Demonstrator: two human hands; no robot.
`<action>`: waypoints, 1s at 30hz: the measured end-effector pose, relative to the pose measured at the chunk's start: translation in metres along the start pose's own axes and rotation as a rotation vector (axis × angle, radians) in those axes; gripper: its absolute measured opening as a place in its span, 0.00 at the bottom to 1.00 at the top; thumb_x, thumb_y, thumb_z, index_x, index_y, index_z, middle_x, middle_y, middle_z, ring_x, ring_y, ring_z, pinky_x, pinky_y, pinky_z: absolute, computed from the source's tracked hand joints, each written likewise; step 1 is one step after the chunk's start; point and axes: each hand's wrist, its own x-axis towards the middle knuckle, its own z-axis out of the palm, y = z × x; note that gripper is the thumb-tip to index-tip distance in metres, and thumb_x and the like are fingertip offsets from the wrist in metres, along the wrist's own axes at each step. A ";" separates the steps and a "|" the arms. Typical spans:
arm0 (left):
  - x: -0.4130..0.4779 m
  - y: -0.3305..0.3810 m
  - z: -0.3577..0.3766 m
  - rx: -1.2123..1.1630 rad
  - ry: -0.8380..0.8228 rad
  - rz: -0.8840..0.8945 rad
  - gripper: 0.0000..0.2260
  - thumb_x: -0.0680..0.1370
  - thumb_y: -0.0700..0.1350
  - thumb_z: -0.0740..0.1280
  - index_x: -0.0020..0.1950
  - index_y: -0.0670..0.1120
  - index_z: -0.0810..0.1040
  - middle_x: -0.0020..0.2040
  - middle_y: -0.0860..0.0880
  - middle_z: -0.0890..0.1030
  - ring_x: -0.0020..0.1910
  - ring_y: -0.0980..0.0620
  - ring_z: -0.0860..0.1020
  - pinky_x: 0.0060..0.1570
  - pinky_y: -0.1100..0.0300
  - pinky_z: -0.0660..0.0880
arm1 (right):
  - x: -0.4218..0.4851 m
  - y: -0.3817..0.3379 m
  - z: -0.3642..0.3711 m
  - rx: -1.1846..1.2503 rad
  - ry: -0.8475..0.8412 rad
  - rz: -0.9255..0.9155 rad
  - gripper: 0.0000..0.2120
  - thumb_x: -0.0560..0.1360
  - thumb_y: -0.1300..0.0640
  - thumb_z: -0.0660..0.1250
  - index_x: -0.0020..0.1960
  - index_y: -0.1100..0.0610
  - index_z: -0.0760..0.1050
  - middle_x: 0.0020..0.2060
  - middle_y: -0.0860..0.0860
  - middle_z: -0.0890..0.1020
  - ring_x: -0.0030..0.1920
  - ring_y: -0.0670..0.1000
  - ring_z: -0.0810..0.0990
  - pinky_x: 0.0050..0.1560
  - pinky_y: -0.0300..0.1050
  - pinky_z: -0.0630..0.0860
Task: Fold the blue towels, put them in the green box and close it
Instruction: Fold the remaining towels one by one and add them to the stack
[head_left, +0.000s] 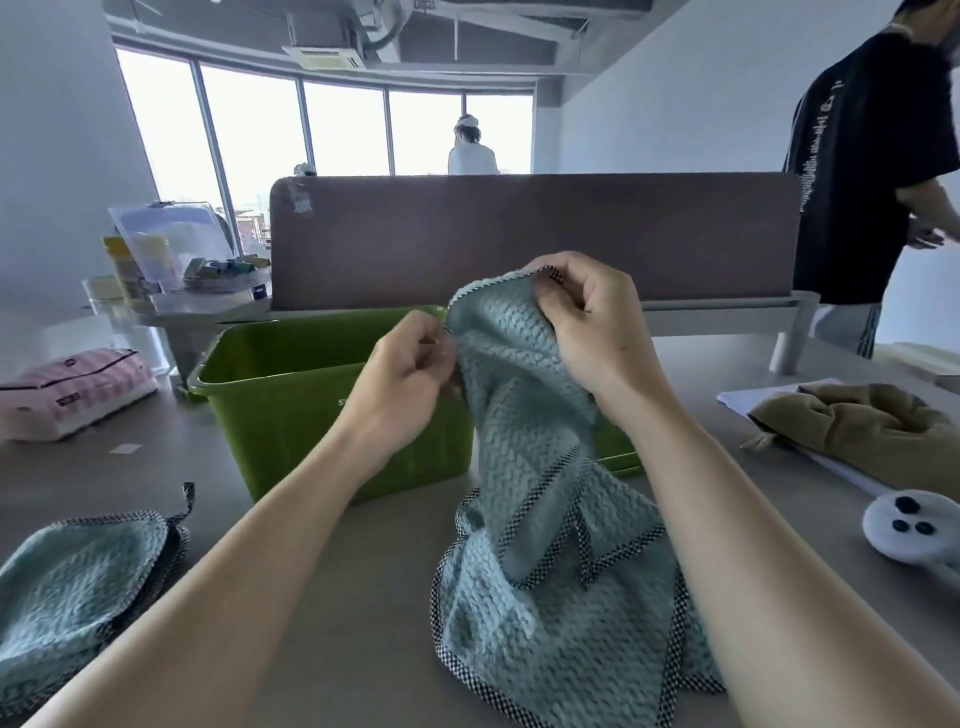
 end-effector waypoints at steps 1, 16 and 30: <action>0.002 -0.001 -0.005 -0.004 0.024 -0.002 0.06 0.82 0.44 0.61 0.46 0.45 0.72 0.41 0.39 0.79 0.40 0.40 0.77 0.50 0.38 0.77 | -0.001 0.002 0.001 0.003 -0.009 0.004 0.08 0.81 0.59 0.63 0.54 0.53 0.81 0.40 0.43 0.83 0.39 0.41 0.79 0.43 0.42 0.77; -0.001 0.034 -0.073 0.348 -0.418 -0.156 0.13 0.70 0.55 0.73 0.45 0.46 0.85 0.42 0.48 0.86 0.42 0.50 0.84 0.43 0.59 0.79 | 0.013 0.003 -0.029 0.246 0.146 0.197 0.13 0.76 0.52 0.65 0.46 0.62 0.80 0.42 0.67 0.81 0.40 0.53 0.77 0.42 0.50 0.72; 0.009 0.036 -0.079 -0.182 0.241 -0.101 0.32 0.70 0.62 0.73 0.46 0.30 0.77 0.42 0.42 0.80 0.42 0.47 0.79 0.50 0.47 0.77 | 0.010 0.011 -0.036 0.164 -0.034 0.148 0.28 0.72 0.37 0.71 0.48 0.64 0.80 0.39 0.63 0.81 0.39 0.54 0.78 0.41 0.52 0.73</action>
